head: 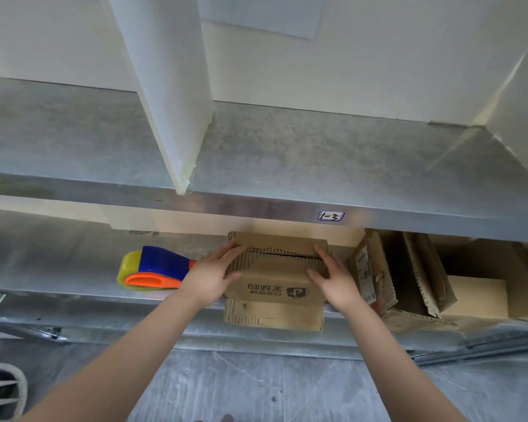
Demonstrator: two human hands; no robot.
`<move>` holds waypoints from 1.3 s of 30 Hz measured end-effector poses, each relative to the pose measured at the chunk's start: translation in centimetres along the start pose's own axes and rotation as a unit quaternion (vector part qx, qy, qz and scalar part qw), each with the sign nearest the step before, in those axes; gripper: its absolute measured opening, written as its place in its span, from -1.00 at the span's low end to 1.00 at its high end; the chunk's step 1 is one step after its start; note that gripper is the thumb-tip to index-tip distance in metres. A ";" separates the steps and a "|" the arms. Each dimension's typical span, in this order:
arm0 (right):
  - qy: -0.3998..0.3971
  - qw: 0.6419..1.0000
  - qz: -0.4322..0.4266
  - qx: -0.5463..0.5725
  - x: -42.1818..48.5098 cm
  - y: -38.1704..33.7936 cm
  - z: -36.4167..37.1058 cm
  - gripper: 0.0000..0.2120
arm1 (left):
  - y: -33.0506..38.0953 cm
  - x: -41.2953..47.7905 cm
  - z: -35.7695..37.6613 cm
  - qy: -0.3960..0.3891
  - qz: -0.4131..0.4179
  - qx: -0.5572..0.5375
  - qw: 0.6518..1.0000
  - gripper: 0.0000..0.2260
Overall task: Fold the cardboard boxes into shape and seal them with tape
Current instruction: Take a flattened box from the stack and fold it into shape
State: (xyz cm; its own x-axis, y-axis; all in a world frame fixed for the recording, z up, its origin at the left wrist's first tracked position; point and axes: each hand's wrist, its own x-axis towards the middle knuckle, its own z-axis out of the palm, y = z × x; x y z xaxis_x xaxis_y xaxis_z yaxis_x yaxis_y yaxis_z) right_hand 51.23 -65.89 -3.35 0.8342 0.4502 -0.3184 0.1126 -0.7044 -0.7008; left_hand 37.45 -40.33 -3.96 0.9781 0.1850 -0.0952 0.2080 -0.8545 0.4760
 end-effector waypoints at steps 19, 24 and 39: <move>0.127 0.937 -0.195 -0.260 -2.4 -3.3 0.6 -0.49 | -0.4 -1.6 -3.7 0.058 0.034 0.185 0.980 -0.32; 0.092 0.908 -0.293 -0.285 -4.3 -9.2 5.4 -0.52 | -5.4 -5.8 -7.2 0.052 0.029 0.273 0.960 -0.41; 0.024 0.964 -0.116 -0.239 -4.3 -12.8 23.5 -0.38 | -16.7 -6.0 -8.7 -0.052 0.000 0.127 0.990 0.00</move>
State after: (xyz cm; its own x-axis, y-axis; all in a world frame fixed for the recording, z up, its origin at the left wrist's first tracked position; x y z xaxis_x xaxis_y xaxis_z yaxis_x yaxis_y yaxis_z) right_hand 33.50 -45.94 -7.99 0.7798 0.6078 -0.1500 0.5254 -0.7656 -0.3712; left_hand 28.06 -22.90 -3.70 0.9708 0.1445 -0.1916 0.1893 -0.9518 0.2413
